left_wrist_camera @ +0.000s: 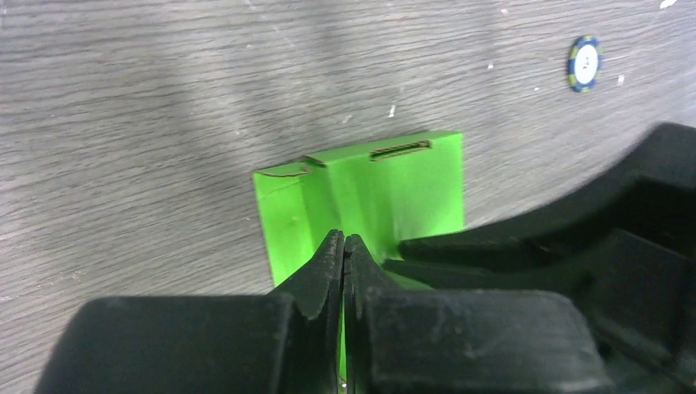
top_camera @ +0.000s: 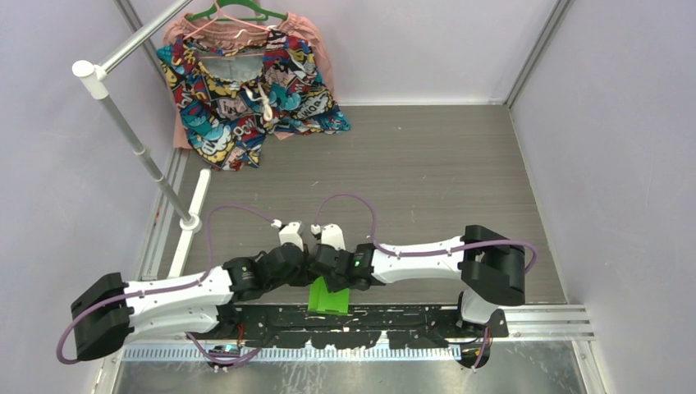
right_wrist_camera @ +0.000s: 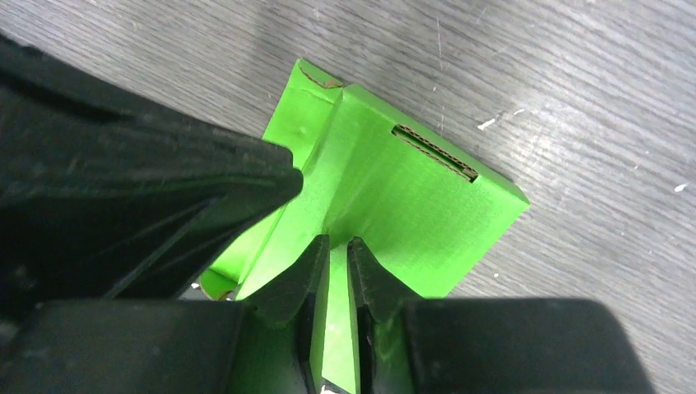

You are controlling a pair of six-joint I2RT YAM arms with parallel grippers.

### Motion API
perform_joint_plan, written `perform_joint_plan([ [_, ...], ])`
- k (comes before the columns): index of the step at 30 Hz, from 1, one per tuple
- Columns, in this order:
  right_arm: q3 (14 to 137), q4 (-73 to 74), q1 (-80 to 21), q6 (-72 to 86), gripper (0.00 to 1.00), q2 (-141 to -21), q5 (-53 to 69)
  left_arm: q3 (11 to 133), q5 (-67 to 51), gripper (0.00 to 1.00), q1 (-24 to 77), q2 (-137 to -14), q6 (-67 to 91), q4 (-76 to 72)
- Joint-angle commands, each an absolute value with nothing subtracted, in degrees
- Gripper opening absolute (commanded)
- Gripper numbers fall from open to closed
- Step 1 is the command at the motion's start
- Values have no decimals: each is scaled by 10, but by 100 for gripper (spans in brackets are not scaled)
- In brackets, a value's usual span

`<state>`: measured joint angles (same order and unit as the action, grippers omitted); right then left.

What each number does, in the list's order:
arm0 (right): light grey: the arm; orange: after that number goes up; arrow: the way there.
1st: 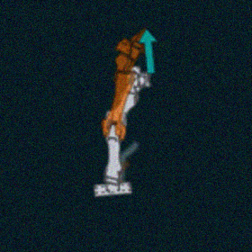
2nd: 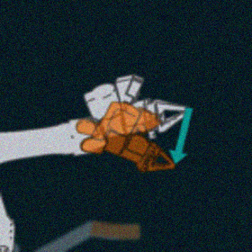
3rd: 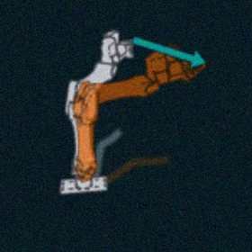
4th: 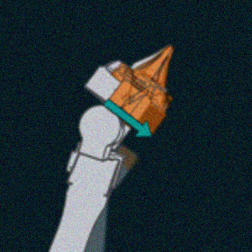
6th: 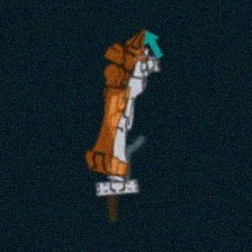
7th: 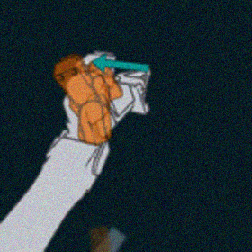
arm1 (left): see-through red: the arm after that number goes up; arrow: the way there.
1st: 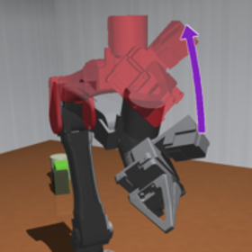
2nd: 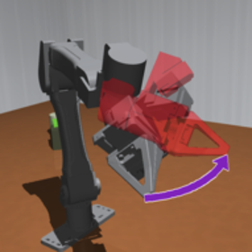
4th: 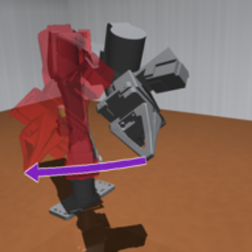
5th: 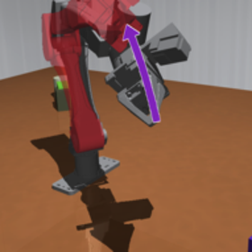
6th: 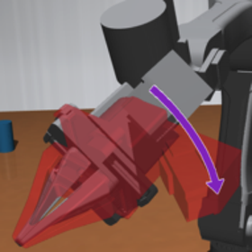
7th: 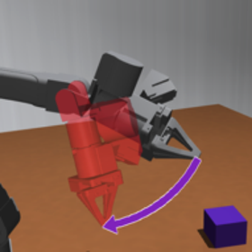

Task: Fold the paper box
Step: Close the paper box at the center of the board.

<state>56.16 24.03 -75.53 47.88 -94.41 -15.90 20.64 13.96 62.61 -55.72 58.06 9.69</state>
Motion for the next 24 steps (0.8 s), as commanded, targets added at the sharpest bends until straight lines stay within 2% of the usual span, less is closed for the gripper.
perform_joint_plan([
  [1,538,273,-725,442,20,-996,-165,216,159,0,631,-529,571,100],
  [12,555,246,-653,316,19,-1023,-147,218,136,0,631,-552,552,63],
  [19,567,253,-635,294,19,-1002,-134,214,125,0,631,-617,545,24],
  [24,588,325,-635,332,23,-945,-227,222,122,0,630,-639,545,28],
])
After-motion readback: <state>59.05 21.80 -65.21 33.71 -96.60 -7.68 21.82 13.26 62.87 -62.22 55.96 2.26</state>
